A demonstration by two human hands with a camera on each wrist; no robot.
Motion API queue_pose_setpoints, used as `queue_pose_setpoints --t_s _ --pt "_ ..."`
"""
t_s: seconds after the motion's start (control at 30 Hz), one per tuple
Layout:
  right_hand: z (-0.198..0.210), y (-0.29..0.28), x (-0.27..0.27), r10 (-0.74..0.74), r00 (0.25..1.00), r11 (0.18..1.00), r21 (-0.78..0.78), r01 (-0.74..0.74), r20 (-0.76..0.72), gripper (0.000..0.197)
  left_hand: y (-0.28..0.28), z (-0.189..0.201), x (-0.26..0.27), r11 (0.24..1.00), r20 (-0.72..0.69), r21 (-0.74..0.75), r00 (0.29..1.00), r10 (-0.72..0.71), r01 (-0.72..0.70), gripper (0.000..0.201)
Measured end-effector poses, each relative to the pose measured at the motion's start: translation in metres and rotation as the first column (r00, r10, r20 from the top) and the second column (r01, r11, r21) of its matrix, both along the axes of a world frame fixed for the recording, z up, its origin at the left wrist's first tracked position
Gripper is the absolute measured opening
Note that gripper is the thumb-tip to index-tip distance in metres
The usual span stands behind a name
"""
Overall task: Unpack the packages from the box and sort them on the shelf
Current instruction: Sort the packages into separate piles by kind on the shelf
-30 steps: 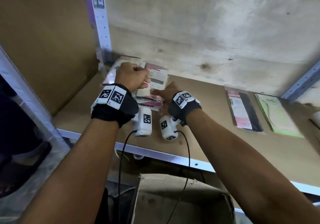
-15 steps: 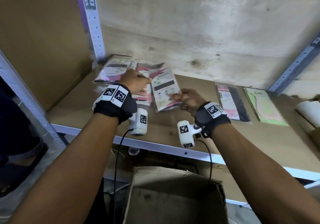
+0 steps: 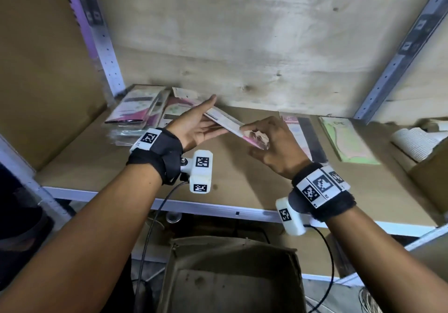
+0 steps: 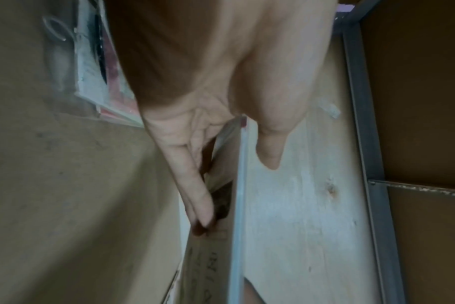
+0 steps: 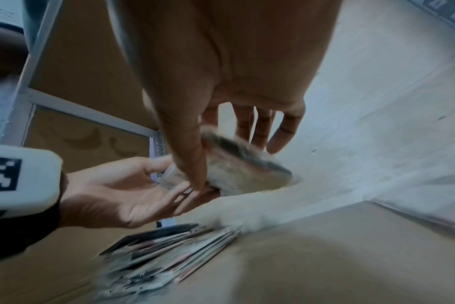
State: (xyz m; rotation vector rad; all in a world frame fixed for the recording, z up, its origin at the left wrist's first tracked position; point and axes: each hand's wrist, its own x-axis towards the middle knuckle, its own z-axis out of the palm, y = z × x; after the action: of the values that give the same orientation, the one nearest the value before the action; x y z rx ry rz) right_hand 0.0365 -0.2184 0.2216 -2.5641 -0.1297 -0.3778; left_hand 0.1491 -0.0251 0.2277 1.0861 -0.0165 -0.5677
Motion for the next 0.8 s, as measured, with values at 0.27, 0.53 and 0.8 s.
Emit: queue_pose_setpoints --t_s 0.27,0.53,0.8 --pt "-0.004 -0.046 -0.010 0.045 0.978 0.976 0.218 0.001 -0.205 0.060 -0.020 -0.023 0.001 0.985 -0.006 0.170 1.000 -0.025 0.025 0.009" --pt "-0.041 -0.070 -0.007 0.161 0.893 0.627 0.742 0.236 -0.420 0.027 -0.046 -0.039 -0.005 0.956 -0.008 0.236 0.984 -0.178 0.175 0.011" --pt "-0.048 -0.094 -0.007 0.266 0.877 0.533 0.819 0.212 -0.400 0.038 -0.044 -0.033 0.020 0.952 0.076 0.306 0.996 -0.052 0.026 0.024"
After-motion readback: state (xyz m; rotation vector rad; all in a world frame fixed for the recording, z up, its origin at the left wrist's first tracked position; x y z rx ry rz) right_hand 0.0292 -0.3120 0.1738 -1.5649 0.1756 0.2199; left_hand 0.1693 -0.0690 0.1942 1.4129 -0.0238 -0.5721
